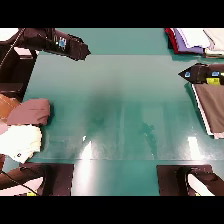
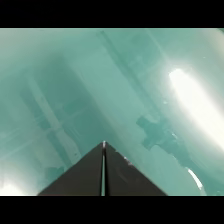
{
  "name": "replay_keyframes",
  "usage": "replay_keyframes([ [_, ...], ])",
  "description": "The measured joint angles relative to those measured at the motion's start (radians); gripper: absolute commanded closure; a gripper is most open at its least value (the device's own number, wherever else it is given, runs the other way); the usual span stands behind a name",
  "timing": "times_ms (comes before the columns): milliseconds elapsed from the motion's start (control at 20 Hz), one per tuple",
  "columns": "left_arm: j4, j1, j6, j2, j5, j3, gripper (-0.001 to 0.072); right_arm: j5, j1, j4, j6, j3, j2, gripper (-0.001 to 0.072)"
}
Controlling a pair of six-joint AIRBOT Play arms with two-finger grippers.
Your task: Fold the shirts.
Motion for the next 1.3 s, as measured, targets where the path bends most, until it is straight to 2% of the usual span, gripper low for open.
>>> replay_keyframes([
  [800, 0.01, 0.006, 0.001, 0.002, 0.027, 0.0, 0.0681, -0.001, 0.001, 0.001, 0.0, 0.0, 0.0, 0.0694],
  [950, 0.08, 0.073, -0.003, 0.027, -0.003, 0.0, 0.0681, 0.003, 0.001, 0.0, 0.0, 0.0, 0.0, 0.0694],
  [1150, 0.173, 0.25, -0.009, 0.084, -0.123, -0.056, 0.0679, 0.006, 0.001, 0.0, 0.0, 0.0, 0.0, 0.0694],
  [1200, 0.2, 0.3, -0.008, 0.096, -0.16, -0.091, 0.0654, 0.006, 0.001, 0.0, 0.0, 0.0, 0.0, 0.0694],
  [1300, 0.244, 0.392, -0.006, 0.108, -0.216, -0.187, -0.0005, 0.008, 0.001, 0.0, 0.0, 0.0, 0.0, 0.0694],
])
